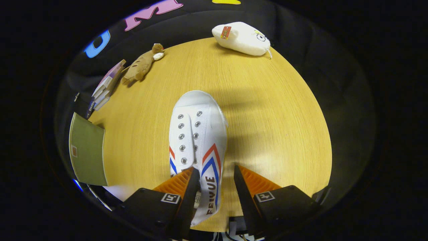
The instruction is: Open the storage box then place both shoes into the box .Put the left shoe in first, then the right shoe, with the right side of both shoes facing outward in a uniform manner.
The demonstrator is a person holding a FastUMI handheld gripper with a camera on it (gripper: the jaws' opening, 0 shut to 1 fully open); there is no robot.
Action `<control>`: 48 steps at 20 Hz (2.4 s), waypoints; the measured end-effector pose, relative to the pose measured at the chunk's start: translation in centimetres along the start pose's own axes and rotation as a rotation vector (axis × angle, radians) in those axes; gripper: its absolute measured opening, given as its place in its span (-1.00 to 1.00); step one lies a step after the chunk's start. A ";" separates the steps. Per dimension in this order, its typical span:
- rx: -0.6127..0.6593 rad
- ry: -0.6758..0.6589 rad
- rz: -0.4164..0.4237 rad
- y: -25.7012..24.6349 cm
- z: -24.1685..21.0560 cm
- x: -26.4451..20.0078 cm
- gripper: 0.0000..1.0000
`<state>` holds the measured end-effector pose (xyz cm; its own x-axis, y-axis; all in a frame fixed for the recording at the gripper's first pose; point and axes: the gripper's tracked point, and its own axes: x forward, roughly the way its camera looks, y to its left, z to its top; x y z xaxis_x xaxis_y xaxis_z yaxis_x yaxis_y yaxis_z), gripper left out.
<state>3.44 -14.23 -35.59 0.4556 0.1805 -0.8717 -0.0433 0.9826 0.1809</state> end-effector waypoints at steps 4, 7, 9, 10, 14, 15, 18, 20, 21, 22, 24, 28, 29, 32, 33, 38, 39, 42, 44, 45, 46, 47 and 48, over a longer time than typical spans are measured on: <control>0.017 0.010 -0.003 0.2 -0.2 -0.2 -0.16; 0.064 0.014 -0.007 -0.1 0.1 -0.4 -0.45; 0.071 -0.005 -0.018 -0.2 0.2 -0.2 -0.62; 0.070 -0.009 -0.028 -0.3 0.4 -0.2 -0.75; 0.104 -0.007 -0.029 0.2 0.2 -1.2 -0.83; 0.117 -0.007 -0.030 0.4 0.2 -1.3 -0.84; 0.138 -0.034 -0.036 1.7 0.4 -3.2 -0.84; 0.172 -0.052 -0.015 3.5 0.6 -5.2 -0.84; 0.191 -0.060 -0.004 4.6 0.7 -6.1 -0.84; 0.204 -0.071 0.007 5.7 0.8 -7.1 -0.84; 0.211 -0.099 0.023 8.2 1.0 -9.2 -0.84; 0.196 -0.157 0.046 14.1 1.6 -12.7 -0.84; 0.194 -0.168 0.054 15.6 1.7 -13.5 -0.84; 0.187 -0.199 0.082 20.6 1.8 -15.7 -0.84; 0.184 -0.202 0.091 22.3 1.7 -16.3 -0.84; 0.185 -0.197 0.167 31.6 0.8 -17.4 -0.84; 0.180 -0.188 0.184 33.6 0.5 -17.4 -0.84; 0.144 -0.160 0.237 39.4 -0.4 -17.1 -0.84; 0.115 -0.148 0.255 42.5 -0.7 -16.5 -0.84; 0.103 -0.143 0.264 43.9 -1.0 -16.1 -0.84; 0.095 -0.138 0.271 45.0 -1.4 -16.7 -0.84; 0.090 -0.130 0.274 46.1 -1.8 -16.4 -0.84; 0.083 -0.123 0.273 47.1 -2.0 -15.7 -0.84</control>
<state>-7.51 29.28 -14.29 0.5412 0.4260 -0.7250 -0.1084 0.8903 0.4422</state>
